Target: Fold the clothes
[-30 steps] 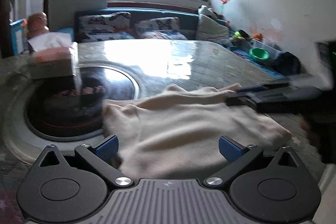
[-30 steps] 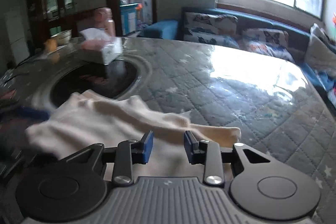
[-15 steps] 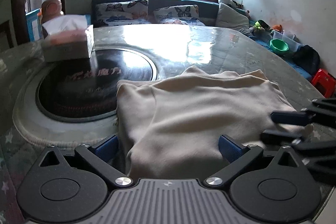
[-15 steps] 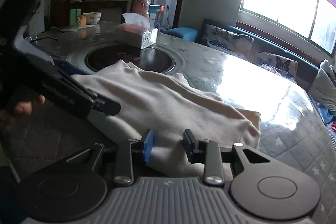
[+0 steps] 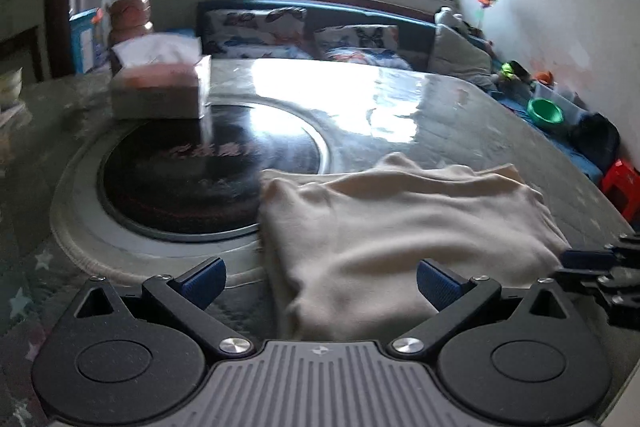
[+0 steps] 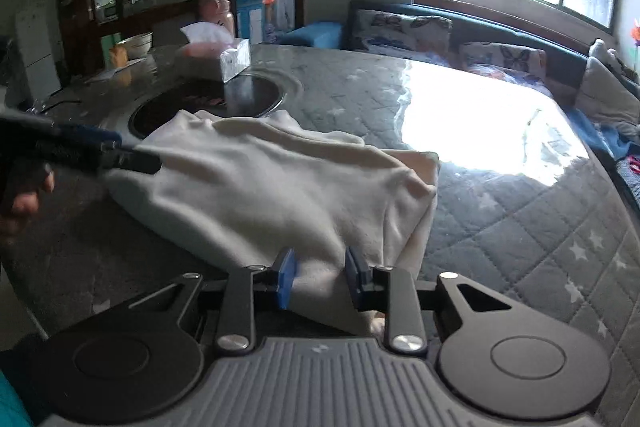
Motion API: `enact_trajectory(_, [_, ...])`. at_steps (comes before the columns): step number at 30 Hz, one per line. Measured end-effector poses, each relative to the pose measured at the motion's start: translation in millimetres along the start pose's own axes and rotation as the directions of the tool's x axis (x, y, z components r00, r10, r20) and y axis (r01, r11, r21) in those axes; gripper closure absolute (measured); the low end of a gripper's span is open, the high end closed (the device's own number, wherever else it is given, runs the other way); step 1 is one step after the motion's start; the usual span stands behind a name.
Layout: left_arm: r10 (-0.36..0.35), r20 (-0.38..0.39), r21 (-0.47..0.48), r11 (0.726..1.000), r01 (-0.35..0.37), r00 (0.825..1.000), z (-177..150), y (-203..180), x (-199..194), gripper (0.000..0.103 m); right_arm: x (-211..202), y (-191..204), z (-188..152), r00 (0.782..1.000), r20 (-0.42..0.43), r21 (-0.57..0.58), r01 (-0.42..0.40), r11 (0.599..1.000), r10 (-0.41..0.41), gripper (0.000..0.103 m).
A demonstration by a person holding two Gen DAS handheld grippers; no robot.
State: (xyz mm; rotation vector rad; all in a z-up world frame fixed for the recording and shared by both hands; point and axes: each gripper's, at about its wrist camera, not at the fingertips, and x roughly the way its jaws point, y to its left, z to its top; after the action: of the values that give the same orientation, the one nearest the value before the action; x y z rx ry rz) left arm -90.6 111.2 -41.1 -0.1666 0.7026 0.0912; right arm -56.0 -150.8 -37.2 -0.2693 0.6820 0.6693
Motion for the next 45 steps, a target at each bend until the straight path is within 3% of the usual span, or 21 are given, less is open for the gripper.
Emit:
enact_trajectory(7, [0.043,-0.019,-0.057,0.997,-0.044,0.999,-4.4,25.4,-2.1,0.0,6.1,22.7,33.0,0.999,0.022,-0.109,-0.035,0.993,0.037,0.076])
enact_trajectory(16, [0.038,-0.025,-0.083,0.996,-0.04,0.999,-8.3,39.5,-8.1,0.0,63.4,78.1,68.7,0.996,0.025,-0.253,-0.078,0.964,0.087,0.076])
enact_trajectory(18, [0.027,-0.027,-0.095,0.995,-0.03,0.999,-7.0,42.0,-8.7,0.0,74.4,89.6,67.4,0.995,0.002,-0.28,-0.094,0.955,0.099,0.077])
enact_trajectory(22, [0.017,-0.018,-0.101,0.995,-0.019,1.0,-2.2,46.3,-11.3,0.0,68.1,108.8,64.5,0.996,0.035,-0.371,-0.066,0.926,0.085,0.077])
enact_trajectory(25, [0.004,-0.006,-0.111,0.994,-0.005,1.0,2.5,48.3,-11.0,0.0,61.5,111.5,64.7,0.992,0.039,-0.365,-0.101,0.926,0.124,0.077])
enact_trajectory(28, [0.004,-0.007,-0.134,0.991,-0.005,1.0,6.1,50.8,-8.9,0.0,70.3,113.2,60.7,0.99,-0.008,-0.356,-0.137,0.925,0.144,0.077])
enact_trajectory(33, [0.028,-0.015,-0.165,0.986,-0.03,1.0,11.0,60.8,-8.3,0.0,56.0,114.5,67.8,0.982,0.021,-0.343,-0.167,0.924,0.185,0.076])
enact_trajectory(38, [0.029,-0.046,-0.213,0.976,-0.038,0.999,16.9,68.3,-2.5,0.0,48.8,130.3,64.1,0.966,-0.003,-0.389,-0.238,0.89,0.257,0.073])
enact_trajectory(42, [-0.01,-0.062,-0.258,0.966,-0.006,0.998,23.7,68.3,0.3,0.0,46.2,149.0,56.4,0.95,-0.031,-0.452,-0.29,0.844,0.31,0.064])
enact_trajectory(45, [-0.049,-0.063,-0.282,0.959,0.029,0.997,26.9,64.6,0.8,0.001,54.3,162.5,47.5,0.96,-0.041,-0.513,-0.257,0.819,0.276,0.067])
